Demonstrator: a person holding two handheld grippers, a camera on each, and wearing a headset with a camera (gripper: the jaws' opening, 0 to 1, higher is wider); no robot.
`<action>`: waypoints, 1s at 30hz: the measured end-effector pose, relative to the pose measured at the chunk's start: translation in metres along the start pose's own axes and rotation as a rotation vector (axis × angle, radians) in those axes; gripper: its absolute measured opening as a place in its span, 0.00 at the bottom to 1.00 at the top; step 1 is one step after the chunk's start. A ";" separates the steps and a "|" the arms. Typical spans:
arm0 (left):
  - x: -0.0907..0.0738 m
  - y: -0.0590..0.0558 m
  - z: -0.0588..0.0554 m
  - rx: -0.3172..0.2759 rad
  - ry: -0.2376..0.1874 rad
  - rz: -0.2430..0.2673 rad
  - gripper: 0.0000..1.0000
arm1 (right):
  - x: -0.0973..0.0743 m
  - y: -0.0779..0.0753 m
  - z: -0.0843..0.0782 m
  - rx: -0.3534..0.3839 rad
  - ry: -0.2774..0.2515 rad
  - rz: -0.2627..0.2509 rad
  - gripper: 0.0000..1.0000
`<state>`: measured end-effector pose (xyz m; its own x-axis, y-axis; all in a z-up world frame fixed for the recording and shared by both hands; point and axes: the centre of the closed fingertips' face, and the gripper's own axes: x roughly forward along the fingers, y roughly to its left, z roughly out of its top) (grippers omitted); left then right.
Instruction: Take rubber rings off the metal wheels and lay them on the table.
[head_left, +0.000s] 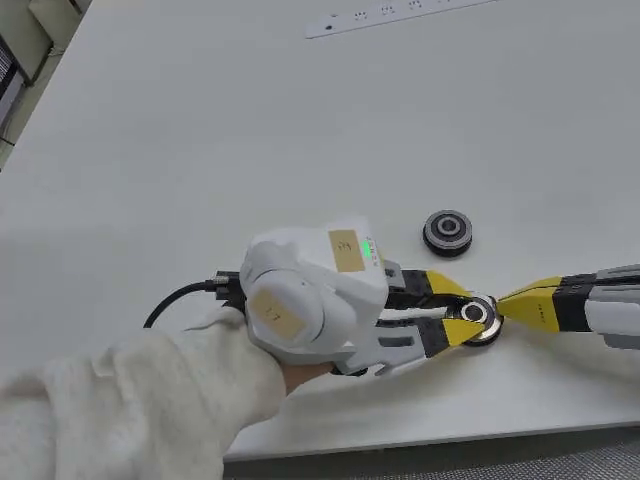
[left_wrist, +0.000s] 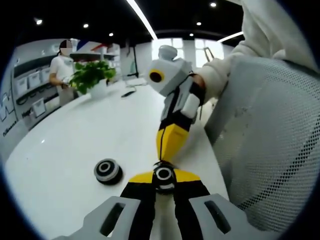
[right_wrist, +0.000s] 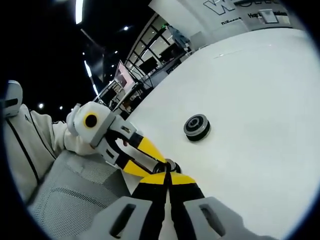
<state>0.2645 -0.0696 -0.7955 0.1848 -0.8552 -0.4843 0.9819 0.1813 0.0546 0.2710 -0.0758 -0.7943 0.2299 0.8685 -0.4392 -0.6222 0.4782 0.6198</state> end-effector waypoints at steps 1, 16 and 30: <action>0.000 0.000 0.000 0.001 0.000 -0.001 0.13 | 0.000 0.001 0.000 -0.002 0.000 0.001 0.00; 0.000 -0.002 0.001 0.002 0.000 0.001 0.13 | 0.003 0.011 0.001 -0.034 0.005 0.027 0.00; 0.000 -0.002 0.001 0.007 0.000 0.001 0.14 | 0.002 0.018 0.004 -0.030 -0.007 0.053 0.00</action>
<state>0.2629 -0.0701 -0.7950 0.1856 -0.8550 -0.4843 0.9820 0.1788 0.0608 0.2634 -0.0648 -0.7819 0.2014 0.8935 -0.4014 -0.6560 0.4274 0.6221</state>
